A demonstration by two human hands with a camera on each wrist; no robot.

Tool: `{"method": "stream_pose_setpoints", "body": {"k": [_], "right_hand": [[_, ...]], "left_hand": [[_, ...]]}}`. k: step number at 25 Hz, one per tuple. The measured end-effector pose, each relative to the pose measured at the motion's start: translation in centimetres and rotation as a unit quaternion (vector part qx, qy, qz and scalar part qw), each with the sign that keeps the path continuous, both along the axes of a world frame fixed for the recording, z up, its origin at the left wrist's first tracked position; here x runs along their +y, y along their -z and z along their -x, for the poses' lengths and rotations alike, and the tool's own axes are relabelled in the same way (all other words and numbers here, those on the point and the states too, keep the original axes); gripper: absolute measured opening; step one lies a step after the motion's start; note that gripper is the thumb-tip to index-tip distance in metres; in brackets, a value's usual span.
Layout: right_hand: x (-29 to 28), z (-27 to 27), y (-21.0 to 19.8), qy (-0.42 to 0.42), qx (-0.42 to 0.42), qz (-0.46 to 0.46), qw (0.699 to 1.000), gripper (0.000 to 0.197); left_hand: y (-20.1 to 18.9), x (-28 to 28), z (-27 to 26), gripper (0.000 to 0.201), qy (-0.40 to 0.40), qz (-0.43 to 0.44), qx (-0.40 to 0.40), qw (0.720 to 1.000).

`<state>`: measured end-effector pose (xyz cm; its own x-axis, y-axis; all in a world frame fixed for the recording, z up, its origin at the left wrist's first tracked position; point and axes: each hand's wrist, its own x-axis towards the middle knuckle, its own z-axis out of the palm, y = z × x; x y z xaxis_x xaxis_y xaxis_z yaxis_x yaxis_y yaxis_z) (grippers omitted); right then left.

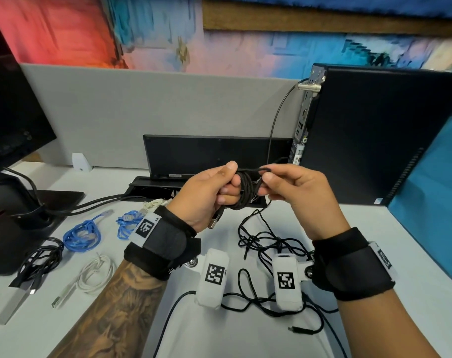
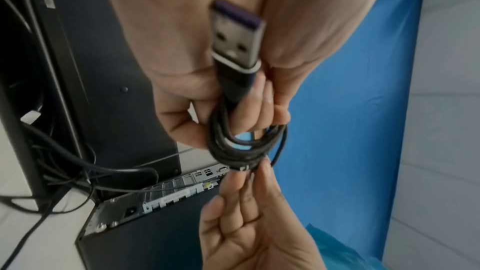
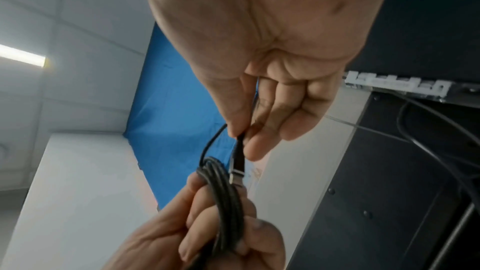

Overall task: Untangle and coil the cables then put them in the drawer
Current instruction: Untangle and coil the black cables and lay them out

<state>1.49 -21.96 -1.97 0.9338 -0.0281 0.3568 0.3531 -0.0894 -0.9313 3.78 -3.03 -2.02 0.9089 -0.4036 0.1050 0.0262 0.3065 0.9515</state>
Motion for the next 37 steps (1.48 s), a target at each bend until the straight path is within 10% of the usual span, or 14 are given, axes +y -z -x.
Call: {"method": "stream_pose_setpoints", "body": {"k": [8,14,21,27,37], "right_hand": [[1.5,-0.2,1.0,0.012,-0.004,-0.092,0.996,0.012],[1.7,-0.3,1.0,-0.067,0.09,-0.084,0.99,0.014],[3.3,1.3,0.4,-0.123,-0.007,0.014,0.992,0.032],[2.8,1.2,-0.2,0.057,-0.1,0.04,0.993,0.014],[1.7,1.1,-0.8,0.072,-0.107,0.061,0.99,0.013]], "left_hand": [[0.5,0.3,-0.1,0.031,0.069,0.081,0.086,0.991],[0.2,0.6,0.1,0.033,0.02,0.049,0.048,0.997],[0.5,-0.9,0.0,0.037,-0.102,0.045,-0.019,0.994],[0.2,-2.2,0.9,0.021,-0.016,0.093,-0.029,0.995],[0.8,-2.2,1.0,0.035,0.061,0.087,-0.056,0.993]]}}
